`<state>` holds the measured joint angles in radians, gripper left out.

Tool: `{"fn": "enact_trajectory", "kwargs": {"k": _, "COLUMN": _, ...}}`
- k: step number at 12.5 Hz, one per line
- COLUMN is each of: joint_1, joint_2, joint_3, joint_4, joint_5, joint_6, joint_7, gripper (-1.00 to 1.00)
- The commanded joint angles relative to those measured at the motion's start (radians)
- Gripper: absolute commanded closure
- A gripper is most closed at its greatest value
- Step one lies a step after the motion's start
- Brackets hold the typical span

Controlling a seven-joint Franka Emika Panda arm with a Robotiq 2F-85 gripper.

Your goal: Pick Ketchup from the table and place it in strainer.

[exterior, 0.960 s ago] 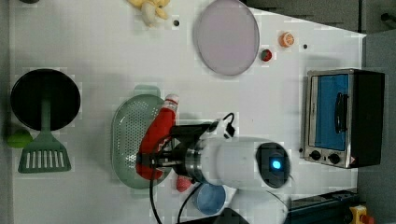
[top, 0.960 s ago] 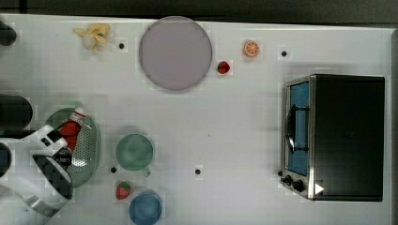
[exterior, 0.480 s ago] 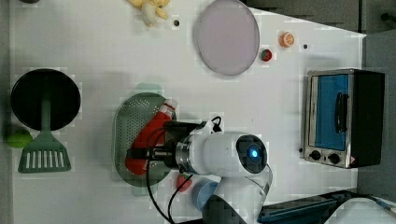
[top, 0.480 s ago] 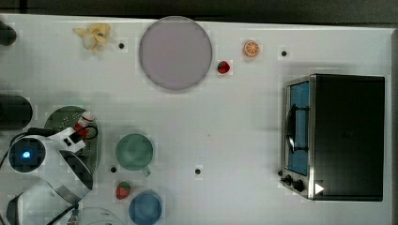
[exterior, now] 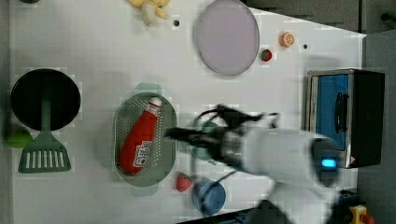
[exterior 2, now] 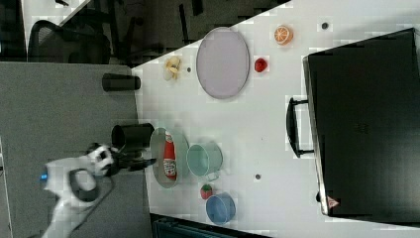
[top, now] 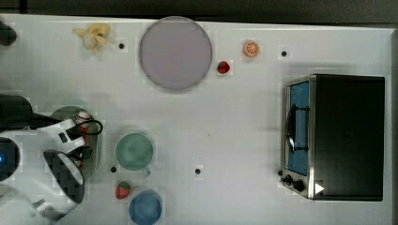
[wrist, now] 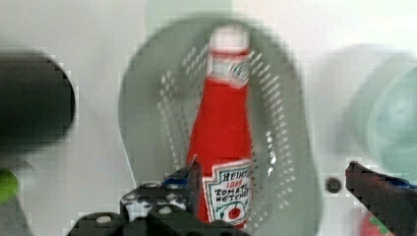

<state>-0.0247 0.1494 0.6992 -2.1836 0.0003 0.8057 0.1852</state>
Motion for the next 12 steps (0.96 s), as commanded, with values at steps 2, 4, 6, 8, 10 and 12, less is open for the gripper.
{"fn": "enact_trajectory", "kwargs": {"k": 2, "joint_1": -0.128, "joint_2": -0.192, "joint_3": -0.054, "joint_4": 0.106, "joint_5": 0.184, "joint_6": -0.33, "joint_7": -0.045, "gripper": -1.0}}
{"fn": "enact_trajectory", "kwargs": {"k": 4, "joint_1": -0.167, "joint_2": -0.258, "joint_3": -0.139, "joint_4": 0.168, "joint_5": 0.196, "joint_6": -0.49, "joint_7": -0.125, "gripper": -1.0}}
{"fn": "enact_trajectory", "kwargs": {"k": 6, "joint_1": -0.192, "joint_2": -0.303, "joint_3": -0.248, "joint_4": 0.219, "joint_5": 0.196, "joint_6": -0.568, "joint_7": -0.147, "gripper": -1.0}}
{"fn": "enact_trajectory", "kwargs": {"k": 8, "joint_1": -0.202, "joint_2": -0.333, "joint_3": -0.362, "joint_4": 0.243, "joint_5": 0.19, "joint_6": -0.591, "joint_7": -0.157, "gripper": -1.0}}
{"fn": "enact_trajectory", "kwargs": {"k": 10, "joint_1": -0.202, "joint_2": -0.342, "joint_3": -0.447, "joint_4": 0.245, "joint_5": 0.169, "joint_6": -0.606, "joint_7": -0.189, "gripper": -1.0}}
{"fn": "enact_trajectory", "kwargs": {"k": 12, "joint_1": -0.203, "joint_2": -0.341, "joint_3": -0.494, "joint_4": 0.252, "joint_5": 0.093, "joint_6": -0.645, "joint_7": -0.199, "gripper": -1.0}}
